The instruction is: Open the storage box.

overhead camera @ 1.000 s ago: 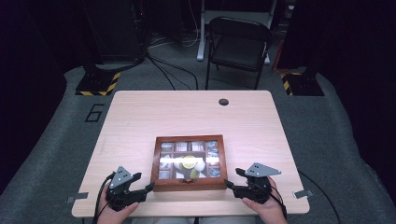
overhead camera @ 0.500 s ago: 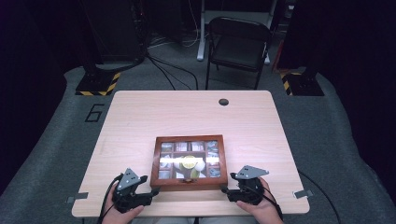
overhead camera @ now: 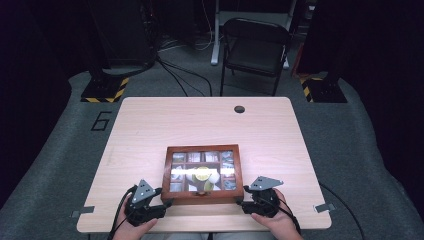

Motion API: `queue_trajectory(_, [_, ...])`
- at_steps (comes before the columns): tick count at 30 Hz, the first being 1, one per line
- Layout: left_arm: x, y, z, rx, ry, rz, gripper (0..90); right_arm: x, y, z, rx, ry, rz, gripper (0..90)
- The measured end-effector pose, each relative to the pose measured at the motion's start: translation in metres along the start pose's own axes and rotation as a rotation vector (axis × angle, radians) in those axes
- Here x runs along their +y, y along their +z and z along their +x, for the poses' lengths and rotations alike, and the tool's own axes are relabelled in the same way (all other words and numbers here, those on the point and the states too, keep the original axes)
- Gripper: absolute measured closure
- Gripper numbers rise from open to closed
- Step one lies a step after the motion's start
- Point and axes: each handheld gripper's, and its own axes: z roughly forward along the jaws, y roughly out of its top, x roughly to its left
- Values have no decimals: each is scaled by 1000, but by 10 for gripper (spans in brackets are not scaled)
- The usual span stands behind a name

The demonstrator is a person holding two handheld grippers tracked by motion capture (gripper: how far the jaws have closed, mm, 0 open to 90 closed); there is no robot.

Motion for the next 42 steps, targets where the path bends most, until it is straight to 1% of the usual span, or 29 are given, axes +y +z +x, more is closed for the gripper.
queue_trajectory(1, [0, 0, 0, 0, 0, 0, 412, 0, 0, 0, 0, 0, 0, 434])
queue_trajectory(2, [0, 2, -1, 12, -2, -4, 412, 0, 0, 0, 1, 2, -1, 435])
queue_trajectory(4, [1, 2, -1, 23, 13, 7, 410, 0, 0, 0, -1, 7, -3, 435])
queue_trajectory(5, [1, 4, -1, 33, 13, 4, 410, 0, 0, 0, 0, 3, -2, 435])
queue_trajectory(7, [1, 4, -1, 35, 17, 13, 411, 0, -1, 1, -4, 5, -3, 436])
queue_trajectory(9, [1, 5, 0, 42, 11, 9, 413, 0, -2, 1, -9, -2, -11, 447])
queue_trajectory(10, [2, 6, 0, 46, 6, 11, 419, 1, -5, 0, -1, 20, -53, 502])
queue_trajectory(13, [3, 7, 0, 41, 1, 5, 415, 2, -6, -1, 0, 22, -70, 509])
queue_trajectory(14, [4, 6, 1, 40, 2, 1, 420, 2, -5, 0, -3, 15, -61, 487])
queue_trajectory(16, [4, 7, 1, 43, 2, -9, 422, 2, -4, 0, -10, 9, -62, 485])
queue_trajectory(17, [4, 6, 1, 39, 5, -4, 425, 2, -4, 1, -12, 5, -56, 472])
queue_trajectory(18, [4, 6, 1, 39, 7, -5, 429, 1, -2, 2, -17, 5, -45, 440])
queue_trajectory(21, [4, 6, 1, 38, 0, -7, 435, 1, -1, 1, -15, -1, -25, 419])
queue_trajectory(22, [3, 6, 1, 46, 2, -8, 438, 0, 0, 1, -8, 2, -18, 412])
queue_trajectory(23, [3, 6, 1, 43, 8, -2, 437, 0, 1, 0, -3, 5, -12, 407])
queue_trajectory(24, [3, 6, 1, 45, 10, -6, 435, 0, 2, 1, -2, 8, 3, 403])
queue_trajectory(25, [3, 6, 1, 44, 7, -4, 435, 0, 3, 1, -4, 2, 7, 409])
queue_trajectory(26, [2, 6, 1, 44, 8, 1, 432, -1, 4, 2, -11, -3, 21, 404])
queue_trajectory(28, [1, 7, -1, 48, 20, 14, 418, -2, 5, 2, -26, -17, 24, 408])
queue_trajectory(29, [1, 7, -1, 48, 20, 14, 411, -2, 5, 2, -26, -17, 24, 408])
queue_trajectory(31, [-1, 8, -2, 55, 30, 25, 406, -2, 7, 1, -18, -11, 39, 413])
queue_trajectory(32, [-1, 8, -2, 58, 33, 23, 401, -3, 7, 1, -16, -11, 49, 415])
queue_trajectory(33, [-1, 8, -1, 48, 26, 29, 398, -3, 8, 2, -25, -22, 60, 416])
queue_trajectory(35, [-2, 8, -1, 47, 19, 27, 397, -3, 9, 2, -28, -24, 58, 416])
queue_trajectory(36, [-2, 8, 0, 42, 23, 40, 392, -2, 8, 1, -26, -33, 58, 421])
queue_trajectory(37, [-3, 9, 0, 40, 20, 39, 389, -2, 8, 1, -24, -35, 57, 422])
queue_trajectory(39, [-3, 9, 1, 41, 19, 33, 387, -2, 7, 1, -21, -29, 59, 422])
queue_trajectory(40, [-3, 9, 1, 43, 16, 32, 387, -2, 7, 1, -19, -28, 49, 422])
queue_trajectory(42, [-4, 8, 1, 34, 20, 48, 387, -2, 6, 1, -22, -27, 48, 422])
